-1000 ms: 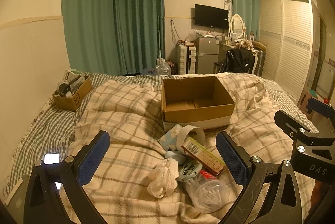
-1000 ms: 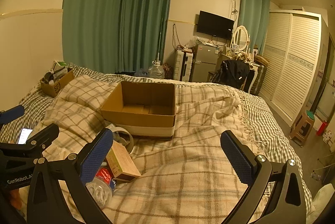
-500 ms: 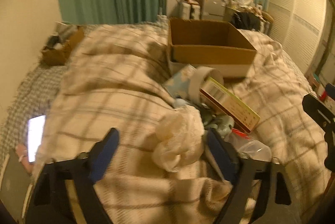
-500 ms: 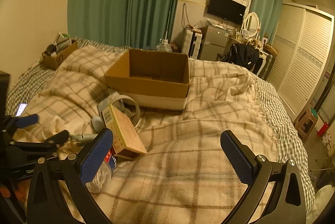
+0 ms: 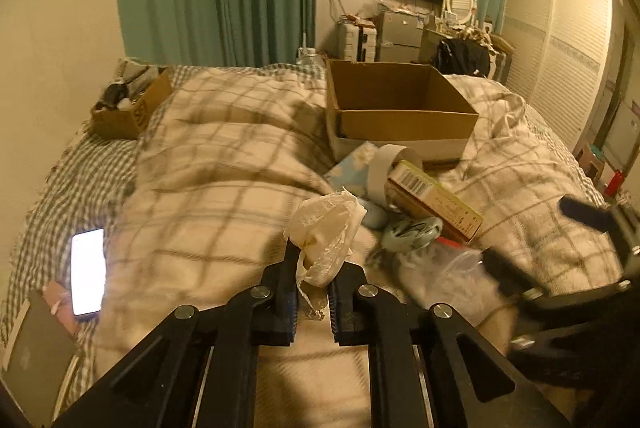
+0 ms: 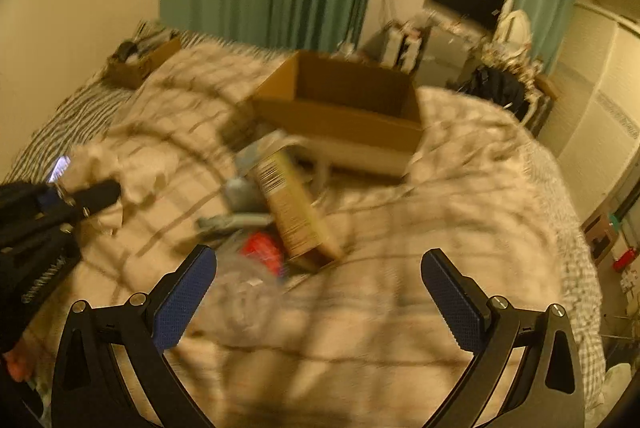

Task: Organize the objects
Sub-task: 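Grasp the crumpled white tissue with the left tool while the right tool grasps the clear plastic cup, then carry the tissue and cup over the cardboard box and open both tools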

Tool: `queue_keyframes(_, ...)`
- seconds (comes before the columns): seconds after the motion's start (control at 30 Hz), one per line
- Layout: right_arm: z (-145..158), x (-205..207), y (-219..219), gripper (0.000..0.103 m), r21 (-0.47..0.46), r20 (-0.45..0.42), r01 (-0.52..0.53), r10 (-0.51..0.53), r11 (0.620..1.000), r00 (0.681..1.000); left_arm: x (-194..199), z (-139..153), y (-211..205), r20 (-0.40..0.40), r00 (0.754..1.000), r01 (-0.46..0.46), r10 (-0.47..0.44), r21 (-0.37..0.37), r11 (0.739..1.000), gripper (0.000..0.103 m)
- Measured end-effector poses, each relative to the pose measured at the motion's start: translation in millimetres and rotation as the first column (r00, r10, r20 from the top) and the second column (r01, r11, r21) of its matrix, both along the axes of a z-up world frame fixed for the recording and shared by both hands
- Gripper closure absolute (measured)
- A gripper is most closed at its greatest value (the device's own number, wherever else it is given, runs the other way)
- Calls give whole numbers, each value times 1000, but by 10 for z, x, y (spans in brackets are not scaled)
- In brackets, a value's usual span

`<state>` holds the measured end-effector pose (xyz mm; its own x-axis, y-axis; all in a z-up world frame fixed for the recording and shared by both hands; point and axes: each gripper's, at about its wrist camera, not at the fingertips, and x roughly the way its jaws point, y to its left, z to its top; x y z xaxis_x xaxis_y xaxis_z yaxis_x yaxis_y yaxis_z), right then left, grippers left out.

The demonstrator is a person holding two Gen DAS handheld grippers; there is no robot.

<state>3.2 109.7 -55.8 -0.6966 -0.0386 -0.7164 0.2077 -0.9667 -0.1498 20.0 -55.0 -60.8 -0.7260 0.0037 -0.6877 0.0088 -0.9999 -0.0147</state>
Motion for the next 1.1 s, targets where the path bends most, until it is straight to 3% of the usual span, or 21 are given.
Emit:
queue_keyframes(0.2,-299,-99,-286,2,-17,116,-43,44,999,992,46,-16,-150,-6,1000,-23,23,22,999,91)
queue_keyframes(0.4,-465,-161,-385,26,-1,174,-33,33,999,984,73,-35,-179,-3,1000,-9,9,45,999,91)
queue_keyframes(0.47,-488,-169,-371,40,-14,197,-30,32,999,980,82,-35,-184,0,1000,-6,6,54,999,91)
queue_keyframes(0.57,-472,-153,-332,40,-34,206,-29,35,999,978,104,-25,-178,2,1000,-1,1,60,998,91)
queue_keyframes(0.8,-148,71,-249,40,-57,120,-58,64,997,991,180,78,-103,-17,1000,18,-17,55,998,91)
queue_keyframes(1.1,662,216,-11,40,-44,-92,-74,69,996,993,8,348,53,-43,996,78,-74,94,993,91)
